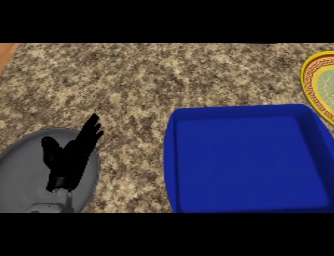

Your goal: Pick the squash from the tray and place it in the plate

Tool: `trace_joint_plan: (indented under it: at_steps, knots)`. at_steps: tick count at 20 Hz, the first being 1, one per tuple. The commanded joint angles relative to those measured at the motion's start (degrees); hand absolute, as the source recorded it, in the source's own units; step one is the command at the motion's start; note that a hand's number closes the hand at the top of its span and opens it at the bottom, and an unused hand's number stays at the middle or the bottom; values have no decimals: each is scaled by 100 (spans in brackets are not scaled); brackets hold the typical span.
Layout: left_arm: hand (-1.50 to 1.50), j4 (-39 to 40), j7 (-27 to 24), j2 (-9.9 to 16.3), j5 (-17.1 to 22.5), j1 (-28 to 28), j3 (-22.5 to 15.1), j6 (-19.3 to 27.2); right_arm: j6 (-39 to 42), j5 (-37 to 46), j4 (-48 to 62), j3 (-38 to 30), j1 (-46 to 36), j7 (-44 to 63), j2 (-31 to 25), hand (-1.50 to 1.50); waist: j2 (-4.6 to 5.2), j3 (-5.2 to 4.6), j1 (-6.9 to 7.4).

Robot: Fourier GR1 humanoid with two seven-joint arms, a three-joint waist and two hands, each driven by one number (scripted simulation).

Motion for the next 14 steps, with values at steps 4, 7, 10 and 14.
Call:
trace_joint_plan:
  at_steps: [4, 7, 10, 14]
  knots:
    - [0, 179, 308, 10, 35, -136, -52, -105, 204, 300, 1988, -46, -781, 70, -581, 150, 132, -32, 182]
    - [0, 217, 62, -68, -89, 58, -234, -137, 382, 930, 2402, 525, -764, 306, -752, -150, 164, -38, 286]
    - [0, 196, 147, -41, 16, -158, -97, -140, 771, 882, 2777, 516, -1005, 31, -657, -150, 186, -13, 307]
    - [0, 278, 271, -228, -171, -255, -255, 80, 1323, 680, 2997, 362, -1404, -279, -611, -150, 159, -7, 224]
